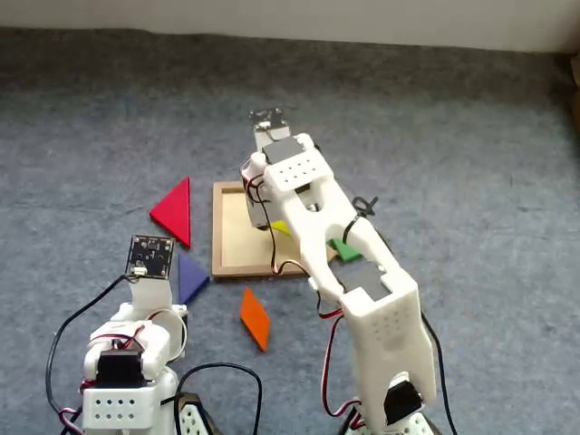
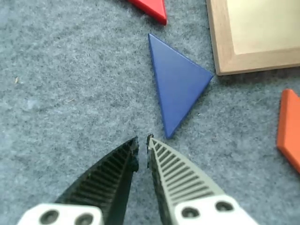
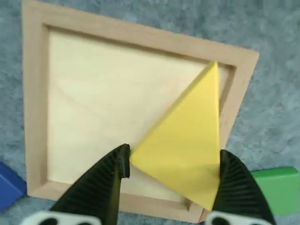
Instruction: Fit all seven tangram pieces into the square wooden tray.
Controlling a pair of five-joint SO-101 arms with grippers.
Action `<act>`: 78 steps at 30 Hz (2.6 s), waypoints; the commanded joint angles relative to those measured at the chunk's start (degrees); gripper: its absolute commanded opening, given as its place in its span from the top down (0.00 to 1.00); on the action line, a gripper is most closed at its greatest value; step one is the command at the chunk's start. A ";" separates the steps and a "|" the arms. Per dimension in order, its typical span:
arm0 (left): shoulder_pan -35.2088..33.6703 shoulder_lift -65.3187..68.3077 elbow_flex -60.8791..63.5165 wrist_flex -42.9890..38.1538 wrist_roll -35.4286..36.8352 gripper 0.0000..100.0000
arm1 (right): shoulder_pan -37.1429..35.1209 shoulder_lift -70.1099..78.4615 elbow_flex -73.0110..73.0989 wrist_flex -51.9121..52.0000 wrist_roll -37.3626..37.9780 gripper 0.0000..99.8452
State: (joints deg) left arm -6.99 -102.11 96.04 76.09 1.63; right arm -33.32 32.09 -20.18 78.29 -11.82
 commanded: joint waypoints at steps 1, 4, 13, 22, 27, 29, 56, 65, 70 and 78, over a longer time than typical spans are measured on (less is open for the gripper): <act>-0.31 -2.07 1.10 0.26 -0.35 0.95 | -0.84 -1.45 -0.66 -1.10 -4.84 0.81; -0.31 -2.07 1.10 0.26 -0.35 0.95 | -0.84 -1.45 -0.66 -1.01 -8.79 0.81; -0.31 -2.07 1.10 0.26 -0.35 0.95 | -0.84 -1.45 -0.66 -1.10 -16.97 0.81; -0.31 -2.07 1.10 0.26 -0.35 0.95 | -2.15 -1.36 -0.57 -1.01 -16.79 0.81; -0.31 -2.07 1.10 0.26 -0.35 0.95 | -2.07 -1.10 -0.48 -0.57 -13.63 0.70; -0.31 -2.07 1.10 0.26 -0.35 0.95 | -1.89 0.13 -0.75 -0.57 -13.54 0.67; -0.31 -2.07 1.10 0.26 -0.35 0.95 | -1.98 -7.87 -4.79 10.42 2.29 0.80; -0.31 -2.07 1.10 0.26 -0.35 0.95 | -2.07 -8.57 2.24 10.77 6.77 0.98; -0.31 -2.07 1.10 0.26 -0.35 0.95 | -1.80 -8.48 7.16 5.76 8.97 0.99; -0.31 -2.07 1.10 0.26 -0.35 0.95 | -1.63 -8.48 12.79 -2.07 9.14 0.99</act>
State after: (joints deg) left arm -6.99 -102.11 96.04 76.09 1.63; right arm -34.81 26.46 -7.43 78.73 -3.38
